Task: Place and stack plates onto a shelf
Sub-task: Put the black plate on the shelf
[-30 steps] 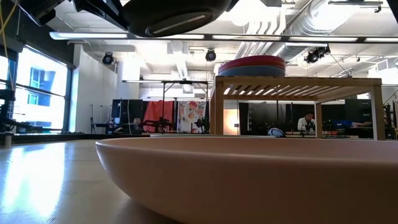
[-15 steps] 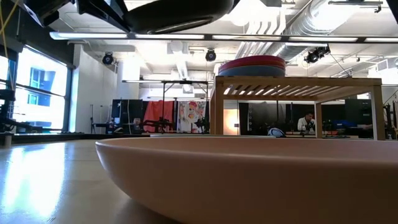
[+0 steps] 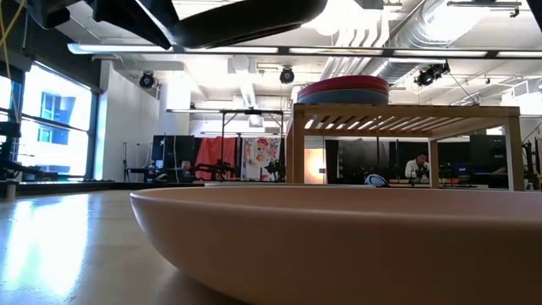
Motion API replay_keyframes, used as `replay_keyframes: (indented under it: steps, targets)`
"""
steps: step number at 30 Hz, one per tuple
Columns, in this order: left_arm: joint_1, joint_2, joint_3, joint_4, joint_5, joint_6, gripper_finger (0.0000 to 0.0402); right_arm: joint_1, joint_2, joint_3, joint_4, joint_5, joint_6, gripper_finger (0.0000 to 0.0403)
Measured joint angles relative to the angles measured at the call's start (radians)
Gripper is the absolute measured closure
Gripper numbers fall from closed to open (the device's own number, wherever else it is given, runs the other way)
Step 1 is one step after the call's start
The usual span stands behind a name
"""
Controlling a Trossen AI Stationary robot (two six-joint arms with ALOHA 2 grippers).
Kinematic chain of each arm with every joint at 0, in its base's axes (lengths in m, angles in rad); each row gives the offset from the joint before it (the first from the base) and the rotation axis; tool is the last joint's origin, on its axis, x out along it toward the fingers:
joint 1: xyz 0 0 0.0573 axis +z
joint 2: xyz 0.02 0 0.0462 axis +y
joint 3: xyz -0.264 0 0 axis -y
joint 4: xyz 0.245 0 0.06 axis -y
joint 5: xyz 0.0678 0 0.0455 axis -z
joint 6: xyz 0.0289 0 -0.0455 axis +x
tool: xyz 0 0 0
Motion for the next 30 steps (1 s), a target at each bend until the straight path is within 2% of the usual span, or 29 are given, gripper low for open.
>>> replay_keyframes:
  steps: [7, 24, 30]
  targets:
    - [-0.005, 0.000, -0.001, -0.010, -0.107, -0.108, 0.0291, -0.007, 0.000, 0.000, -0.005, 0.007, -0.016, 0.0402]
    - [-0.012, -0.016, -0.002, -0.021, -0.289, -0.159, 0.0295, -0.065, 0.000, 0.000, -0.006, 0.033, -0.090, 0.0402]
    - [-0.018, -0.068, -0.002, -0.031, -0.305, -0.166, 0.0296, -0.075, 0.000, 0.000, 0.000, 0.031, -0.098, 0.0402]
